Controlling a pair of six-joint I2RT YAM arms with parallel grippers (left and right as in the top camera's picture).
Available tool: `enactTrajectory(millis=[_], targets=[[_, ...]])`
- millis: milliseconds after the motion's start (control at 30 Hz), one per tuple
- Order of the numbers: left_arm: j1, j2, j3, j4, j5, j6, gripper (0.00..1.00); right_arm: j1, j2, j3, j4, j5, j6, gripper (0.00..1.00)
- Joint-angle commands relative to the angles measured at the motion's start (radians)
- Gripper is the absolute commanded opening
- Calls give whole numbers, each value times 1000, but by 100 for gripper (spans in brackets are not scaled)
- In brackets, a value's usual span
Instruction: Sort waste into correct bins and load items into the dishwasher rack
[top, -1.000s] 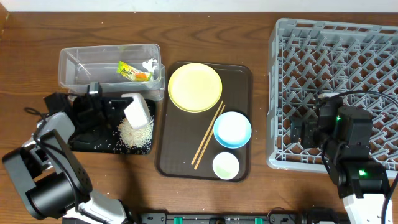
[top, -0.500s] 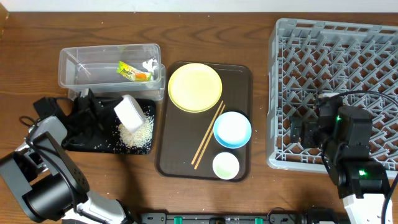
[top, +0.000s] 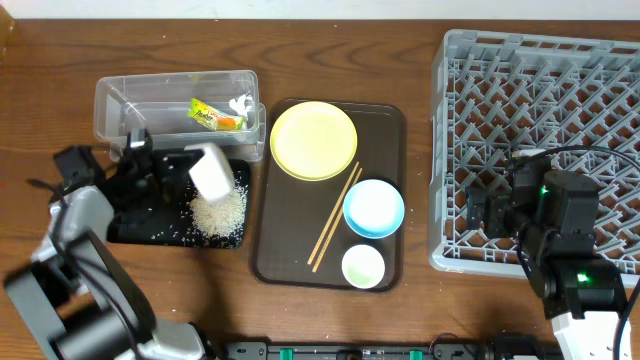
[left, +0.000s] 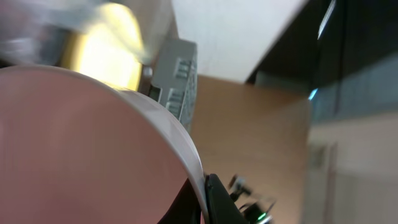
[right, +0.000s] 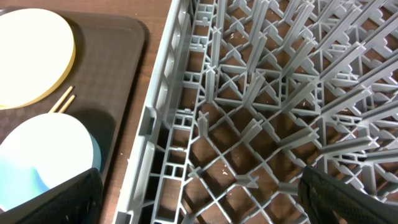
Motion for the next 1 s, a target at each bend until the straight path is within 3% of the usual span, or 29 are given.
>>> enactTrajectory(millis=[0,233,500,633,967], targets=[[-95,-147,8,21,-43,62,6,7,-5,17,0,-7,14,99],[-413,-313,7,5,-547,63,6,7,-5,17,0,-8,14,99],[-823,-288,7,-44,-1089,83,6,7,-5,17,0,-8,14,99],[-962,-252,7,-60,-1307,82,6,7,-5,17,0,-8,14,99],[-1072,-87,7,-63,-1349,81,6,7,-5,17,-1,-7,14,99]])
